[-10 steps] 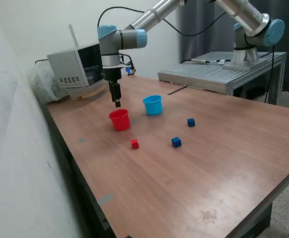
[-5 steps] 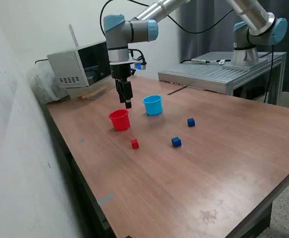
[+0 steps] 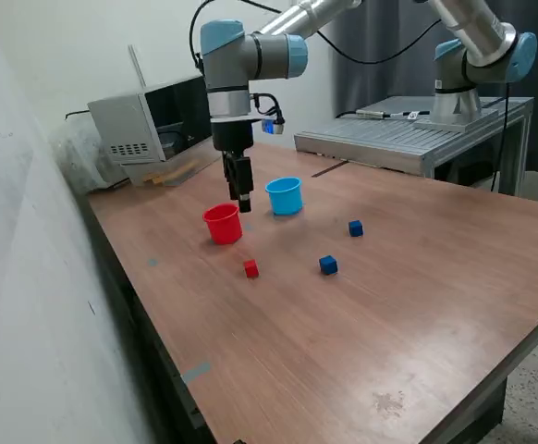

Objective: Place red objects in the red bin, and blue objects in the blue bin.

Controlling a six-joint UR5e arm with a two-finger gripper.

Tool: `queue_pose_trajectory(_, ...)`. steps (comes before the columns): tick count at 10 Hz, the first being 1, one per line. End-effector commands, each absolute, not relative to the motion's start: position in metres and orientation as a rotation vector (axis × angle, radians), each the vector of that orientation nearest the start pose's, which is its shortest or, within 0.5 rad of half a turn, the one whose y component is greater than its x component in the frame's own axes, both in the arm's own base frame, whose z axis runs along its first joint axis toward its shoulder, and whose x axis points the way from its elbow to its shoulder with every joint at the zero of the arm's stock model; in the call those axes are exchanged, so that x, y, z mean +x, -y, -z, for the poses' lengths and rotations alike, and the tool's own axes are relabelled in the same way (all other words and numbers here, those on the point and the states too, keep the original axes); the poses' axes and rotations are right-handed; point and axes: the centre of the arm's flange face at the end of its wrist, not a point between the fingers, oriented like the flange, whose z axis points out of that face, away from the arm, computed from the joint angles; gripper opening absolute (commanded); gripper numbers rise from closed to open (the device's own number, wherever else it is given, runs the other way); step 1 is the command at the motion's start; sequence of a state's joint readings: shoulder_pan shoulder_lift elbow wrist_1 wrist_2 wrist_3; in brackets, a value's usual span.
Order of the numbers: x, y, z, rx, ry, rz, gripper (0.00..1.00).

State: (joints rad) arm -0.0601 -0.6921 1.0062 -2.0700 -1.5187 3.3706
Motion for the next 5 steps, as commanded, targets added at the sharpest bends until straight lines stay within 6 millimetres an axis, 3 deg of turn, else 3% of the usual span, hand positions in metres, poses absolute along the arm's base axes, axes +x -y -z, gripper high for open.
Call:
queue_pose_trajectory(1, -0.841, 0.092, -0.200, -1.970, -2.668, -0.131, 1.00)
queue_pose_trajectory(3, -0.852, 0.092, -0.154, -1.954, -2.649, -0.095, 1.00)
queue_pose_trajectory(5, -0.854, 0.092, -0.126, -1.945, -2.639, -0.075, 1.00)
